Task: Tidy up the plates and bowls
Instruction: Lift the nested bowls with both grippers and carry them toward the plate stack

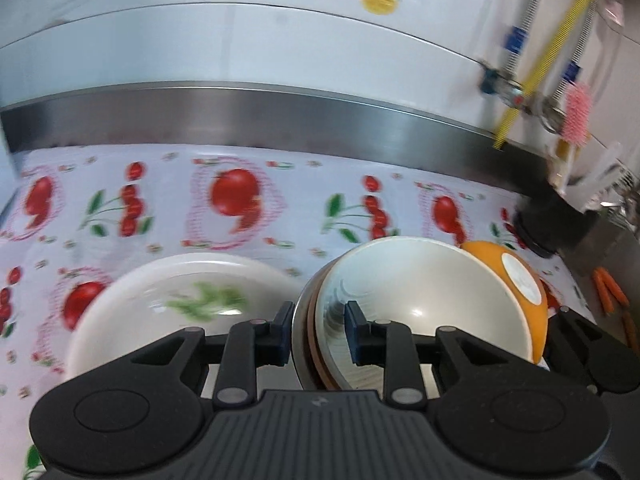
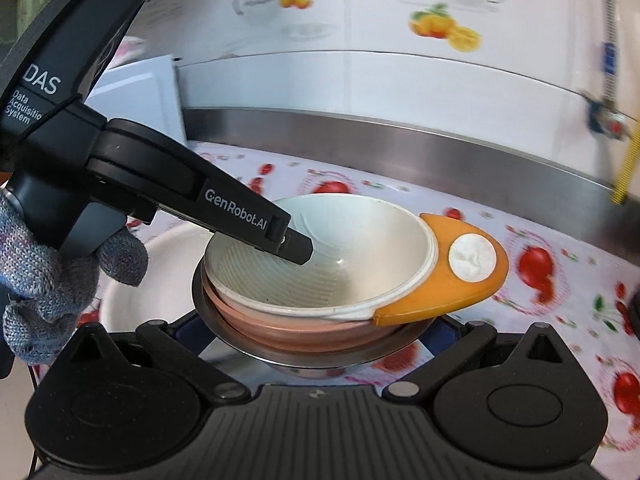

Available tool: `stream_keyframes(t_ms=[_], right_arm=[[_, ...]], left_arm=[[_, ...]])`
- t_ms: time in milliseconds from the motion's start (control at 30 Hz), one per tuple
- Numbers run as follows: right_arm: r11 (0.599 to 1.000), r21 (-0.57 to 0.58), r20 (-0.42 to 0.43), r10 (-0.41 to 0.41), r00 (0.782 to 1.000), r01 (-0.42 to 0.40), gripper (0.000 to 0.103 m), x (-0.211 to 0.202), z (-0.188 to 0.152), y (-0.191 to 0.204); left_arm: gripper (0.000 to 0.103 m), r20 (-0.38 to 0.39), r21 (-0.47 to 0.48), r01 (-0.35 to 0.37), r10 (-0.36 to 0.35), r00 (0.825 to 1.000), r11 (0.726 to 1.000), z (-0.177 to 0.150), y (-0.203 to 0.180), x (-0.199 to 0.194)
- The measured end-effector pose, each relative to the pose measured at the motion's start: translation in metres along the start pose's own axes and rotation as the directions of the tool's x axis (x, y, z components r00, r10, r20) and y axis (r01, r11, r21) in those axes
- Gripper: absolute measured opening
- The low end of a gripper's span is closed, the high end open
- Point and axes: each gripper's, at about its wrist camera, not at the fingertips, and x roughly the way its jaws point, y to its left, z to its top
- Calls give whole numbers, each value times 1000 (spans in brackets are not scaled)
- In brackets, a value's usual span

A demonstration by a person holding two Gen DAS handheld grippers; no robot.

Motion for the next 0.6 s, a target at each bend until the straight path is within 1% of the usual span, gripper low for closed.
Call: stream_keyframes(t_ms=[233,400,600], right_arm=[[995,-46,-17,83,996,-84,8,31,8,28],[990,-62,-37,126,991,-128,8,51,10,42],[983,-82,-58,159,986,-163,8,66,6,49]], left_arm=[[103,6,-67,-70,70,998,995,-10,44,-4],[103,-4,-106,-94,94,996,990,-17,66,1],[103,-13,-123,-115,114,993,986,-24,83,5]])
